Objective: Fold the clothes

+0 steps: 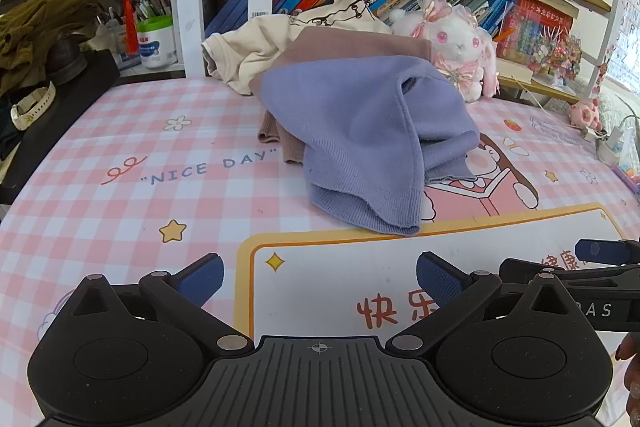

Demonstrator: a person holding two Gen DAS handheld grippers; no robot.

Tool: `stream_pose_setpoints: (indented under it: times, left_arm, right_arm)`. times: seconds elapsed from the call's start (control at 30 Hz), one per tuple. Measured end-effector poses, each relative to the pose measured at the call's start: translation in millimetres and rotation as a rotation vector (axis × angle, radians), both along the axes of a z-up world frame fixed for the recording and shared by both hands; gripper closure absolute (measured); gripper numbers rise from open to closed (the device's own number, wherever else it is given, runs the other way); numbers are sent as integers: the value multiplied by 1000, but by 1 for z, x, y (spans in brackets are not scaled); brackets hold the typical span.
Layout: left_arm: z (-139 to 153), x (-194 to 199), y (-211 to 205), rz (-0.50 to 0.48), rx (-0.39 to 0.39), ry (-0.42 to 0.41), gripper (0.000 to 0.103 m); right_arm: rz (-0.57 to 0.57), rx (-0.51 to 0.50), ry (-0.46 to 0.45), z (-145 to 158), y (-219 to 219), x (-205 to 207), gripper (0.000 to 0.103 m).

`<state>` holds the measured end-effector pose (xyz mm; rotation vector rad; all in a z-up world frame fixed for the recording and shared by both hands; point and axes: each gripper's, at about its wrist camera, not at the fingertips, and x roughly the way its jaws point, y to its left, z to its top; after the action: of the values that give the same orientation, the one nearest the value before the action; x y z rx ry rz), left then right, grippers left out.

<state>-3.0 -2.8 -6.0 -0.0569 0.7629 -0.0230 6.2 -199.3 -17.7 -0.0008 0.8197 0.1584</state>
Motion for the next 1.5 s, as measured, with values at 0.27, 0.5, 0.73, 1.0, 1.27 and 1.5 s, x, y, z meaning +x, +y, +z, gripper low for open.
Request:
stream_pose_setpoints:
  times: [0.27,0.5,0.73,1.0,1.27,1.5]
  left_arm:
    - [0,0,0,2,0,1,0]
    - [0,1,1,7,3,1,0]
    - [0,2,1,3,5,3,0]
    - [0,3,-1,-3,9,1,0]
    - [-1,5,0,12,15,6,0]
    - [-1,5,-4,-1,19,8,0]
  right_arm:
    - [0,-1,-1,0,1,1,5]
    - [2,-1,-2,0,1,2,5]
    - [2,0,3,0,1,3,5]
    - [4,1,5,0,1,3,5]
    - [5,3,9,-1,1,6,5]
    - [12,6,15,-2,-1,8,5]
